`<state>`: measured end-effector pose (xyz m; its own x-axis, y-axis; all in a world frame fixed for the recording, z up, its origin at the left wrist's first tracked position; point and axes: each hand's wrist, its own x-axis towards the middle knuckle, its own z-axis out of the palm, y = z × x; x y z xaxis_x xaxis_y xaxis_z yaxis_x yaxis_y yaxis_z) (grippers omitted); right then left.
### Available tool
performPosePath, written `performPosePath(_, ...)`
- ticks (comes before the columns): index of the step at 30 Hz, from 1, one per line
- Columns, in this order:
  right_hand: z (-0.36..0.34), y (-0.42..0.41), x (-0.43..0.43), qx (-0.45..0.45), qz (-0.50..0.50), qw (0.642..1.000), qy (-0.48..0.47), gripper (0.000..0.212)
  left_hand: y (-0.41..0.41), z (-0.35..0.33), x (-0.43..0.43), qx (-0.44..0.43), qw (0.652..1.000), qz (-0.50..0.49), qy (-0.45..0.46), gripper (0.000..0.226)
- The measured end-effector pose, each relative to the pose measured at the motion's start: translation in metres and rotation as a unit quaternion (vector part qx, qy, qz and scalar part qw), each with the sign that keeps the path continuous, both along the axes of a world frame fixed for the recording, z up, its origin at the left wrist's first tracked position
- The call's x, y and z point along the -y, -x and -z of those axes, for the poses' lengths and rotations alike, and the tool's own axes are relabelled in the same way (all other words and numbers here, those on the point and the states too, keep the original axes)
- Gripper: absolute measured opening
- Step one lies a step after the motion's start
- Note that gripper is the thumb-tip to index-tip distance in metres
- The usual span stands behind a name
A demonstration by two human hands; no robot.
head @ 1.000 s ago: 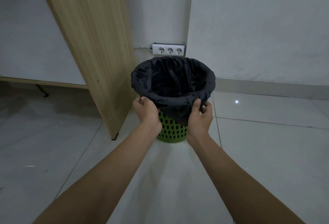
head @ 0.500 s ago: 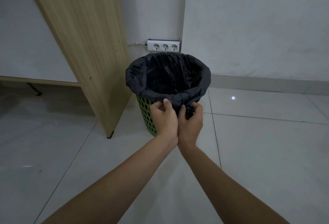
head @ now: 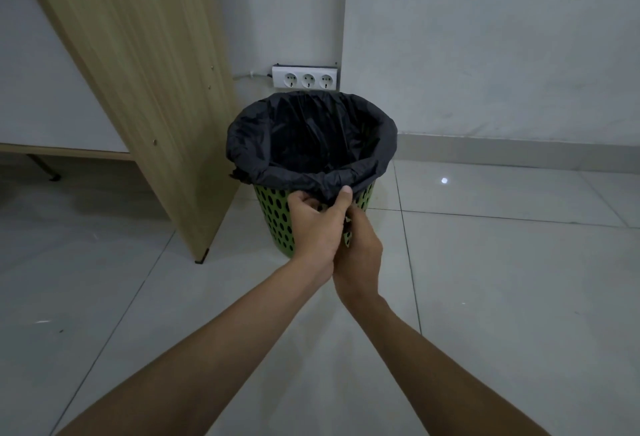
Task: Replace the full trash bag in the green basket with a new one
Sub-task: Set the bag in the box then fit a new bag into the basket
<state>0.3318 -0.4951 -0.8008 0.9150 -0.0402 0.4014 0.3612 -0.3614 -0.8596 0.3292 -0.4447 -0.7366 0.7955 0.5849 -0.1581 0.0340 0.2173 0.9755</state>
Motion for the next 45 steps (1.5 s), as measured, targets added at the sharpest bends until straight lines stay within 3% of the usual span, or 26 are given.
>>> performPosePath(2,0.008,-0.003,0.004,0.065,0.009,0.997,0.043,0.030,-0.001,0.000,-0.002,0.003,1.000,0.006,0.003,0.050)
performPosePath(5,0.004,-0.001,0.005,0.077,-0.008,0.997,0.027,0.028,-0.005,-0.001,-0.007,-0.007,0.999,0.004,0.035,0.033)
performPosePath(8,-0.004,0.003,0.006,-0.019,-0.028,0.994,-0.102,0.024,-0.012,0.003,-0.017,-0.032,0.998,-0.005,0.058,0.018)
performPosePath(12,-0.018,-0.003,0.004,-0.144,-0.010,0.960,-0.239,0.010,-0.017,0.009,-0.026,-0.053,0.995,0.003,0.083,0.019)
performPosePath(14,-0.025,-0.005,0.001,-0.171,-0.006,0.947,-0.273,0.013,-0.017,0.009,-0.026,-0.053,0.994,0.007,0.095,0.018)
performPosePath(16,-0.028,-0.006,0.000,-0.159,0.014,0.957,-0.244,0.016,-0.013,0.007,-0.024,-0.043,0.993,0.024,0.108,0.019)
performPosePath(20,-0.030,-0.005,0.002,-0.040,0.031,0.998,-0.036,0.011,-0.011,0.001,-0.024,-0.032,0.991,0.055,0.119,0.030)
performPosePath(24,-0.018,0.000,0.015,0.077,-0.076,0.992,0.066,0.044,-0.017,-0.002,-0.030,-0.055,0.987,0.039,0.145,0.028)
performPosePath(28,-0.016,-0.008,0.027,0.118,-0.058,0.990,0.049,0.043,-0.018,-0.007,-0.033,-0.085,0.984,0.059,0.145,0.020)
performPosePath(32,-0.034,-0.011,0.019,0.011,-0.053,0.997,-0.056,0.032,-0.019,-0.009,-0.037,-0.102,0.981,0.075,0.148,0.018)
performPosePath(34,-0.043,-0.013,0.016,-0.063,-0.056,0.982,-0.168,0.022,-0.018,-0.010,-0.040,-0.108,0.979,0.084,0.150,0.019)
performPosePath(36,-0.045,-0.016,0.016,-0.096,-0.049,0.972,-0.210,0.014,-0.018,-0.011,-0.042,-0.115,0.977,0.096,0.151,0.018)
performPosePath(40,-0.040,-0.021,0.016,-0.095,-0.023,0.990,-0.105,0.007,-0.014,-0.010,-0.046,-0.109,0.974,0.121,0.157,0.020)
performPosePath(45,-0.035,-0.017,0.019,-0.040,-0.105,0.993,-0.022,0.029,-0.012,-0.006,-0.046,-0.080,0.975,0.145,0.147,0.020)
